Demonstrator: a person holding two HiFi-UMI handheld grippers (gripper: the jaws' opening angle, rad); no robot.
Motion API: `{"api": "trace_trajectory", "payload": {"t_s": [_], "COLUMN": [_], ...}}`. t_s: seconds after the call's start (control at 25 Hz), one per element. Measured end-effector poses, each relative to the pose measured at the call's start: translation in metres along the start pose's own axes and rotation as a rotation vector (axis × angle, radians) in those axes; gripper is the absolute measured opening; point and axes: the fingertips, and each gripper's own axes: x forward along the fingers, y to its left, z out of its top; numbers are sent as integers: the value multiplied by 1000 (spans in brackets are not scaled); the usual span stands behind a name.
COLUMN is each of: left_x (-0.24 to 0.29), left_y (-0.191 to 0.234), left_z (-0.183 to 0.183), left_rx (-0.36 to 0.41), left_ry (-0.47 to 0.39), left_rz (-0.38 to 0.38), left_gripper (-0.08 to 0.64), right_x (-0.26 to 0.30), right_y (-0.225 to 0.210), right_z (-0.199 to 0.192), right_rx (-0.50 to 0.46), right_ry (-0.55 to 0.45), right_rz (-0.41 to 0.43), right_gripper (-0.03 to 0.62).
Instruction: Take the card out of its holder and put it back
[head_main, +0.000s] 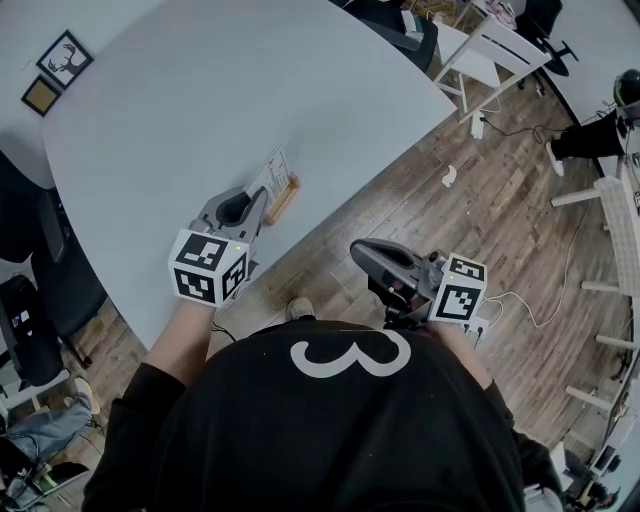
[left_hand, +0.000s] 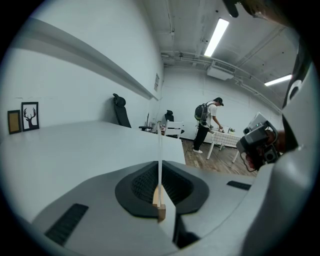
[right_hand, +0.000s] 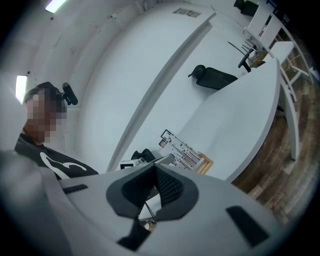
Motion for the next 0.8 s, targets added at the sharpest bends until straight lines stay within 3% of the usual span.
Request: {"api": "trace_trajectory", "payload": {"t_s": [0.32,0.56,0.8], "left_x": [4,13,16], "left_y": [4,3,1], "left_z": [-8,-33,-36], "left_rx": [-46,-47,-47], "left_ry": [11,97,90], "left_rz": [-12,-35,-39], "left_gripper": [25,25,27], "right_x": [3,10,15], "right_y": [0,-1,-2], "right_z": [-1,-2,-5], "right_rx": [3,4,3], "right_ry": [3,8,29], "right_rz": [-7,-12,0], "right_gripper": [11,11,11]}}
